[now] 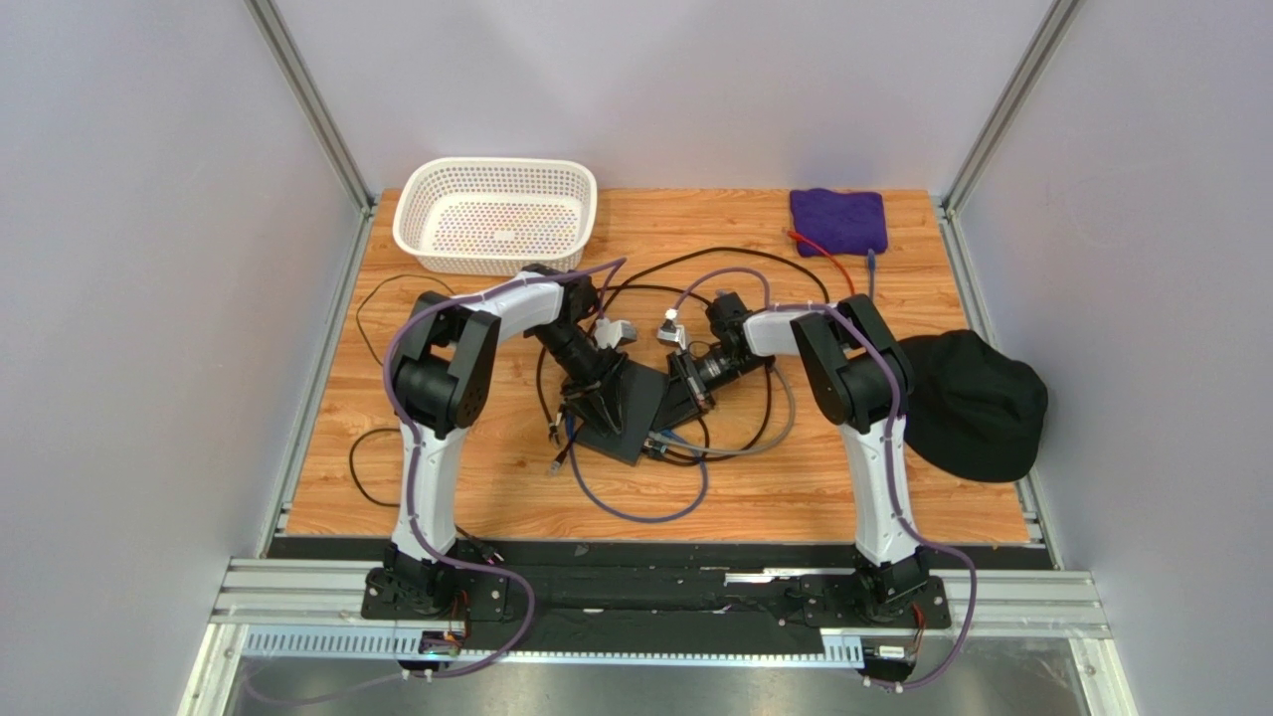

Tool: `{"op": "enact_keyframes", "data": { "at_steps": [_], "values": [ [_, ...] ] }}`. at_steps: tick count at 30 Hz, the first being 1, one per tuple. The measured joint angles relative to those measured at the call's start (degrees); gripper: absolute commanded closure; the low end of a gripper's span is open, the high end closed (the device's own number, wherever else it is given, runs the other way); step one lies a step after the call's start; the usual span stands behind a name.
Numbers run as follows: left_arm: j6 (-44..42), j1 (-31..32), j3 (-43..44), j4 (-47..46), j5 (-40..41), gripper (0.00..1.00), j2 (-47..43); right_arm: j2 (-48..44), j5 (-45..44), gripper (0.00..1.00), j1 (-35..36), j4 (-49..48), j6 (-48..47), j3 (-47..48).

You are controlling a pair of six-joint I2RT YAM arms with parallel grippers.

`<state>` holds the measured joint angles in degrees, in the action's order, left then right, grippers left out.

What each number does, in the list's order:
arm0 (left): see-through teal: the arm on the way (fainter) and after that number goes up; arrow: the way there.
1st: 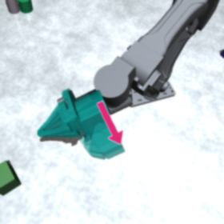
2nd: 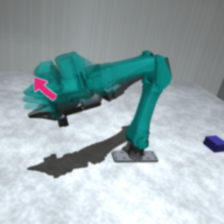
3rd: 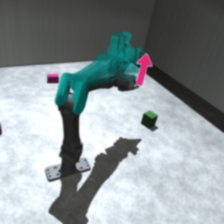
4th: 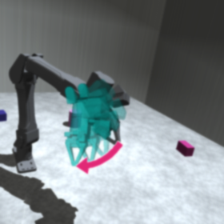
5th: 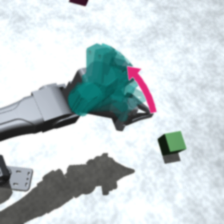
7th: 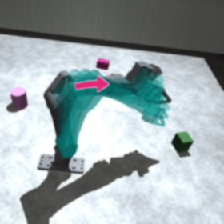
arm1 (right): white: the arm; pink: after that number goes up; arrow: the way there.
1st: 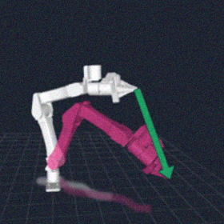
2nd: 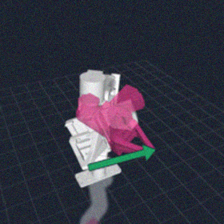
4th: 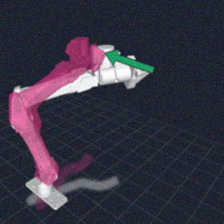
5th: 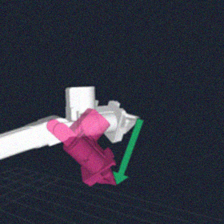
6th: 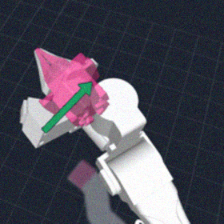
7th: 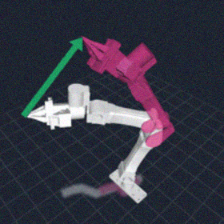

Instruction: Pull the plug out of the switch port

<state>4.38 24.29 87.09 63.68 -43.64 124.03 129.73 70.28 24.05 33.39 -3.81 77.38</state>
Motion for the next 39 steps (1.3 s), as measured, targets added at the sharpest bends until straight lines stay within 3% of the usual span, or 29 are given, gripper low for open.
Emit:
{"op": "enact_keyframes", "data": {
  "at_steps": [6, 24, 30, 34, 39],
  "values": [
    [-0.04, 0.22, 0.00, 0.37, -0.02, 0.57, 0.17, -3.21, -2.16, 0.98, -0.15, -4.37, 2.97, -4.09],
    [-0.92, 0.39, 0.15, 0.85, 0.20, 0.57, 0.22, -1.46, -0.81, 0.98, -0.63, -2.14, 3.58, -2.21],
    [-1.68, 0.50, 0.70, 1.38, 0.50, 0.57, 0.44, -0.50, -2.82, 0.99, -0.59, 3.28, 2.40, 1.05],
    [-2.51, 0.52, 0.81, 1.81, 0.79, 0.56, 0.44, -2.86, -9.73, 1.00, -0.92, 6.60, 2.84, 1.27],
    [-4.42, 0.52, 0.90, 2.82, 1.25, 0.55, 0.44, -3.13, -10.91, 0.98, -6.73, 9.40, 0.02, 3.17]
  ]
}}
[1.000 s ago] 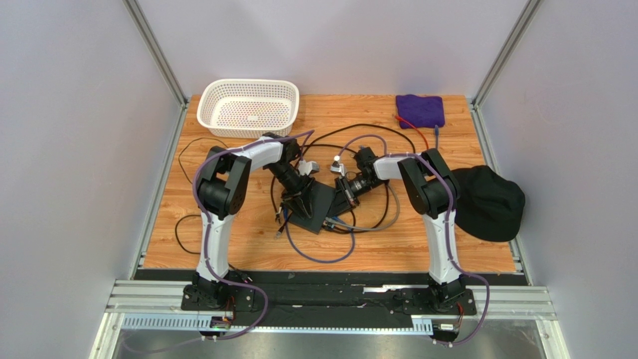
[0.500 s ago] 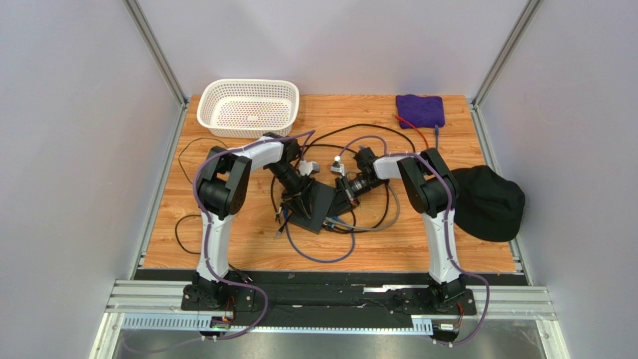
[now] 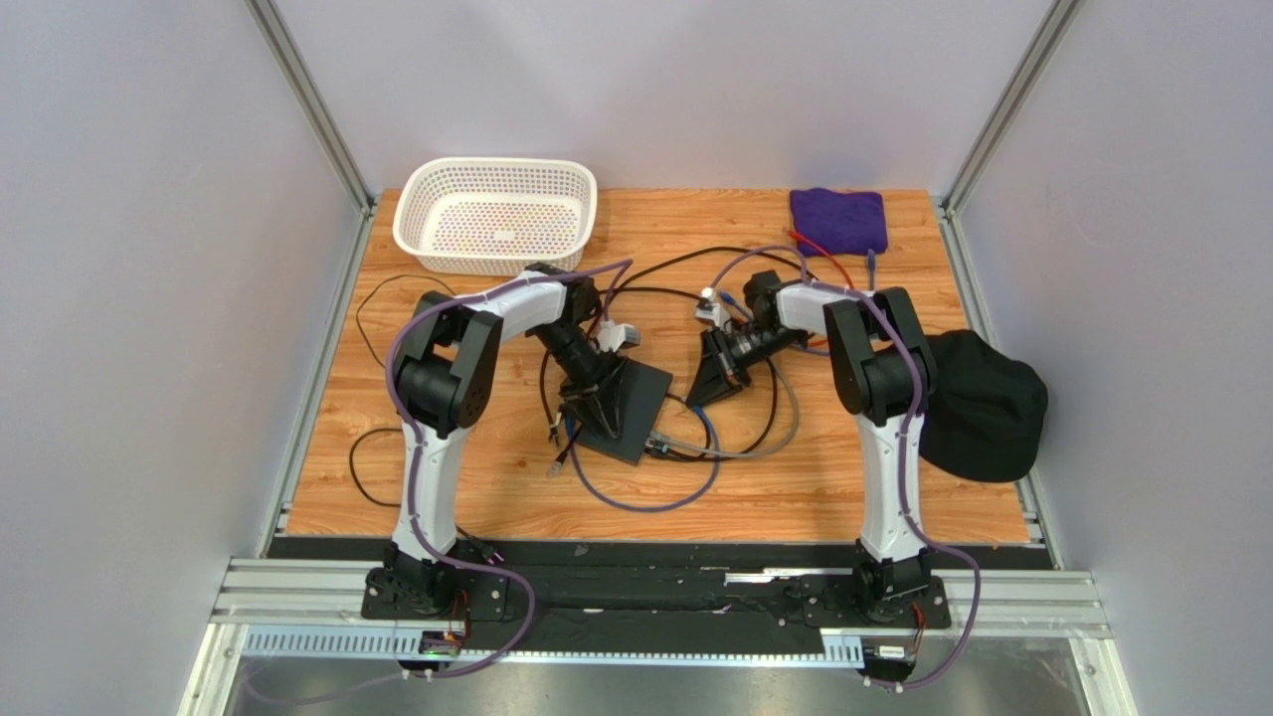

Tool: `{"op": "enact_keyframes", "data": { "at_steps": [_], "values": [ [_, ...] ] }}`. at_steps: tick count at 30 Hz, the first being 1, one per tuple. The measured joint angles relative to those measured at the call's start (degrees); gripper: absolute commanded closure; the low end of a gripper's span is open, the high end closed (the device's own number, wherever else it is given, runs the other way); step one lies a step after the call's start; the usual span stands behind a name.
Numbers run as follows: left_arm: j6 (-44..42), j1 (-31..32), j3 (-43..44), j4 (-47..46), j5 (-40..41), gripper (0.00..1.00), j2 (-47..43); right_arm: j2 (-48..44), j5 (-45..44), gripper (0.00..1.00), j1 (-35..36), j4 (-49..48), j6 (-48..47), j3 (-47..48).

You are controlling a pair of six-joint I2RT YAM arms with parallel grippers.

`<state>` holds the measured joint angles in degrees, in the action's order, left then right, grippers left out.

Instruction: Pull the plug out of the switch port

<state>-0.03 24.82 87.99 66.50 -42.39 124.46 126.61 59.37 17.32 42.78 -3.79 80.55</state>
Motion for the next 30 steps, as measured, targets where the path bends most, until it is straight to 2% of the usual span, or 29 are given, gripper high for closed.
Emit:
{"op": "enact_keyframes", "data": {
  "at_steps": [5, 10, 16, 21, 23, 24, 25, 26, 28, 30],
  "values": [
    [-2.71, -0.11, 0.17, 0.50, -1.33, 0.55, 0.00, 10.47, 6.45, 0.99, -3.85, 19.91, -18.23, 17.77],
    [-5.33, -0.13, 1.60, 0.50, -1.90, 0.55, 0.00, 12.90, 6.93, 1.00, -4.22, 29.81, -28.74, 34.45],
    [-8.68, -0.17, 6.99, -2.14, 0.07, 0.50, 0.00, 12.52, 3.65, 1.00, -6.14, 32.96, -29.83, 51.17],
    [-11.32, -0.85, 13.51, -3.30, 0.46, 0.48, 0.00, 10.36, -1.53, 1.00, -9.35, 31.28, -24.17, 52.30],
    [-12.02, -1.57, 16.15, -3.30, -0.63, 0.48, 0.00, 9.94, -3.06, 0.86, -10.16, 30.10, -22.10, 52.30],
    [-12.20, -2.03, 17.07, -3.32, -1.07, 0.47, 0.00, 9.77, -3.89, 0.74, -10.47, 29.33, -21.05, 52.22],
    [-12.35, -2.51, 17.73, -3.32, -1.46, 0.47, 0.00, 9.66, -4.68, 0.57, -10.54, 28.76, -20.22, 52.04],
    [-12.48, -3.04, 18.01, -3.34, -1.84, 0.47, 0.00, 9.33, -6.19, 0.46, -10.36, 27.91, -19.54, 51.30],
    [-12.57, -4.15, 18.10, -3.19, -2.21, 0.47, 0.00, 9.25, -9.68, 0.39, -9.55, 26.88, -18.36, 50.16],
    [-12.52, -5.09, 18.05, -3.13, -2.21, 0.46, 0.00, 9.25, -13.20, 0.37, -8.50, 26.10, -17.38, 49.24]
  ]
}}
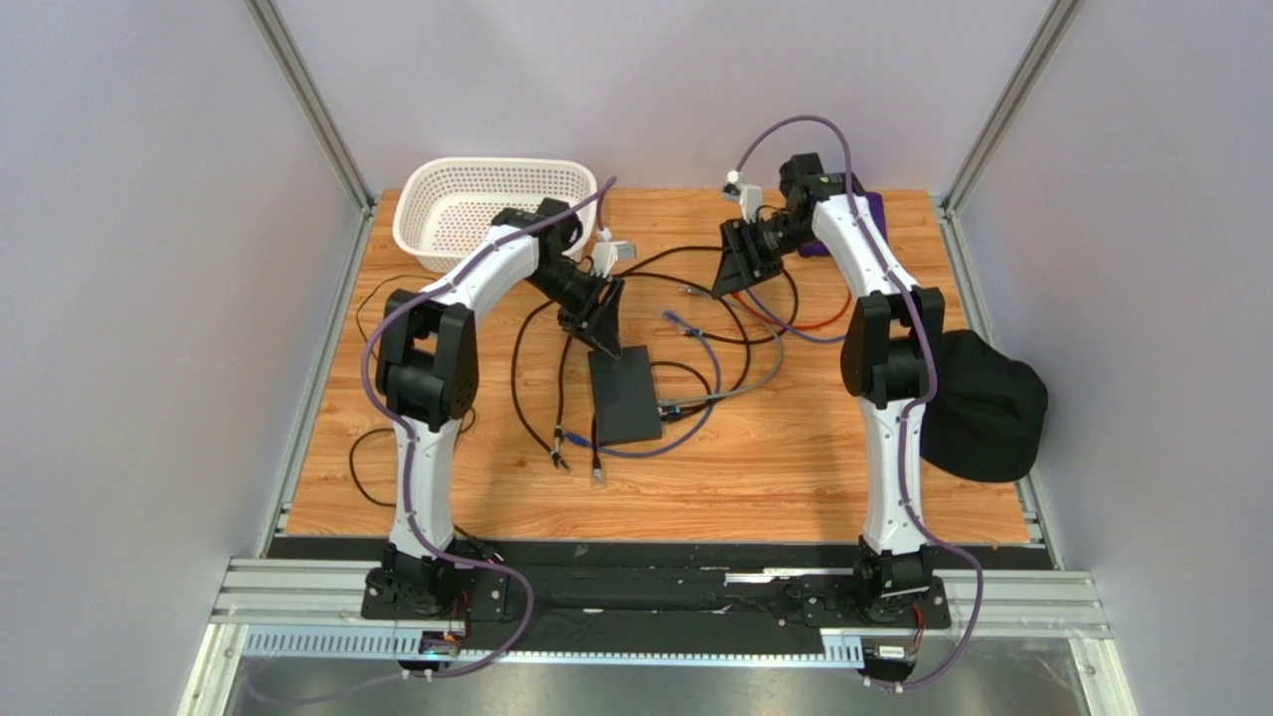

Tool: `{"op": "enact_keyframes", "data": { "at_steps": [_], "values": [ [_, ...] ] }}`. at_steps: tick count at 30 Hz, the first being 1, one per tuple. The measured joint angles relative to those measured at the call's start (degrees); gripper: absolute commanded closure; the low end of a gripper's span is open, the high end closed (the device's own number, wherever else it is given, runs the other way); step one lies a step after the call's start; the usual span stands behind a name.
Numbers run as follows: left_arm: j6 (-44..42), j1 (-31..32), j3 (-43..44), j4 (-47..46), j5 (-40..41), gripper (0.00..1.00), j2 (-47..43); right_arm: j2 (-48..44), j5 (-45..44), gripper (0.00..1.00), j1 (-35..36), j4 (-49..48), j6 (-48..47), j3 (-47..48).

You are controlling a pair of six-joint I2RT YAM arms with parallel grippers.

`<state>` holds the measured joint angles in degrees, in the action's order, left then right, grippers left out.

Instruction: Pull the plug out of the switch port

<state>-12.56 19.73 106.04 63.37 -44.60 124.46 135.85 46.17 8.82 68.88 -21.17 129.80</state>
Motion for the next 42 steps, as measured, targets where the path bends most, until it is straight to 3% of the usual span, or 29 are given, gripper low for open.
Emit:
{"op": "enact_keyframes", "data": {
  "at_steps": [6, 13, 20, 27, 35, 42],
  "values": [
    [0.22, -1.68, -3.93, -1.31, 1.33, 0.45, -1.60, -1.70, -4.90, 0.37, 1.95, -1.57, -0.31, -1.18],
    [1.60, -1.44, -9.53, -3.23, 1.81, 0.45, -3.80, -12.41, 4.48, 0.40, 4.70, -0.24, -9.25, -13.64],
    [3.02, -1.38, -10.95, -3.48, 5.27, 0.45, -3.34, -6.05, 10.01, 0.41, 8.94, 2.49, -12.44, -16.83],
    [3.30, -1.38, -5.49, -1.44, 6.99, 0.45, 5.18, -2.25, 9.35, 0.39, 10.03, 1.16, -11.65, -20.85],
    [3.69, -1.44, 6.10, 3.69, 4.07, 0.45, 12.72, -5.77, 2.86, 0.39, 15.76, -3.96, -8.15, -32.28],
    [3.69, -1.03, 9.29, 3.04, 1.86, 0.45, 14.75, -9.25, -1.07, 0.38, 19.71, -5.99, -5.33, -36.00]
  ]
}}
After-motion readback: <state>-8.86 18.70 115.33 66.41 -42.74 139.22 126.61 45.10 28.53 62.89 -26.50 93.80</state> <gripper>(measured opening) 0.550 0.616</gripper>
